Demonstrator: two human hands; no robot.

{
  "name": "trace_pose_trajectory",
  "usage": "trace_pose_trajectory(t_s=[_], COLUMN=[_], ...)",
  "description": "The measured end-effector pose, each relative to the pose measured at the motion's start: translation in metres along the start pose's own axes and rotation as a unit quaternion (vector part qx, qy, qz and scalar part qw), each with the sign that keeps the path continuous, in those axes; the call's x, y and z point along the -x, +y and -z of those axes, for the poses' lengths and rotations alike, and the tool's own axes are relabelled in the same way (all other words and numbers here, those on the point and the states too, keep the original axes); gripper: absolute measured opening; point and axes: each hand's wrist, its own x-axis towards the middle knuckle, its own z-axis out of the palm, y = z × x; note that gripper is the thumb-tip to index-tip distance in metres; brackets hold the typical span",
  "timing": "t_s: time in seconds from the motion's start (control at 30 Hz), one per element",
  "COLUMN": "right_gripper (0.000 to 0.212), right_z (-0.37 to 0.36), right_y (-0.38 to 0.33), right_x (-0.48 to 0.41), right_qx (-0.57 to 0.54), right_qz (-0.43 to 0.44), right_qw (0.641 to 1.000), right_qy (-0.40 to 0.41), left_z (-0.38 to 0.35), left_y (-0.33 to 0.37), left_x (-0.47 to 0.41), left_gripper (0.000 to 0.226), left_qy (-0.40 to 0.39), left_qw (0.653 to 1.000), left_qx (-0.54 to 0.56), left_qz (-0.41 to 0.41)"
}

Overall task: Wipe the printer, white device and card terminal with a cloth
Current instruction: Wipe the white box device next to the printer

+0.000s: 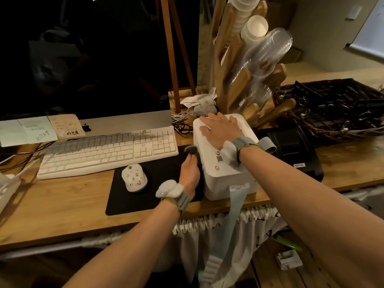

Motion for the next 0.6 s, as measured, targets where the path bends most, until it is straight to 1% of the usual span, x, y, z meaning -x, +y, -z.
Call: trace_pose_trajectory(t_s=[0.03, 0.1, 0.17, 0.2, 0.23, 0.3, 0.37, 0.4, 0.47, 0.5, 0.57, 0.6], right_gripper=[0.048, 0.049, 0.049, 0.049, 0.049, 0.049, 0.050, 0.051, 0.050, 0.050, 0.049, 0.048], right_z=[0.000, 0.001, 0.000, -0.002, -0.003, -0.006, -0.006, -0.006, -0.006, -0.007, -0.008, -0.008], right_y=[0.001, 0.001, 0.000, -0.002, -0.002, 0.002, 0.005, 0.005, 0.003, 0.003, 0.004, 0.004], right_x=[0.000, -0.005, -0.009, -0.010, -0.011, -0.014, -0.015, -0.016, -0.015, -0.014, -0.010, -0.007], right_qx=[0.013, 0.035, 0.040, 0.053, 0.067, 0.078, 0.062, 0.054, 0.059, 0.065, 0.062, 0.040], right_qz=[-0.005, -0.019, -0.026, -0.030, -0.033, -0.032, -0.020, -0.018, -0.023, -0.024, -0.017, -0.007], right_qw=[1.000, 0.998, 0.998, 0.998, 0.997, 0.996, 0.996, 0.997, 0.997, 0.997, 0.998, 0.999], right_qy=[-0.011, -0.050, -0.036, -0.029, -0.032, -0.037, -0.055, -0.061, -0.052, -0.044, -0.022, -0.014], left_z=[0.000, -0.003, -0.002, -0.001, 0.000, 0.000, -0.002, -0.002, -0.001, 0.000, 0.000, 0.000], left_y=[0.001, 0.011, 0.006, 0.001, -0.003, 0.001, 0.010, 0.008, -0.003, -0.009, -0.010, -0.011], left_x=[0.000, -0.002, 0.000, 0.005, 0.009, 0.010, 0.012, 0.015, 0.024, 0.028, 0.028, 0.029], left_gripper=[0.039, 0.040, 0.040, 0.041, 0.041, 0.040, 0.040, 0.041, 0.042, 0.042, 0.042, 0.041], left_qy=[-0.002, -0.014, -0.001, 0.006, -0.006, -0.018, -0.016, -0.014, 0.003, 0.003, -0.007, -0.005], left_qw=[1.000, 0.998, 0.998, 0.999, 1.000, 1.000, 0.998, 0.998, 0.999, 1.000, 0.998, 0.997], left_qx=[0.022, 0.059, 0.029, 0.007, -0.009, 0.026, 0.054, 0.041, -0.003, -0.005, 0.041, 0.056], left_qz=[0.002, -0.035, -0.049, -0.037, -0.018, 0.000, -0.035, -0.047, -0.039, -0.030, -0.036, -0.045])
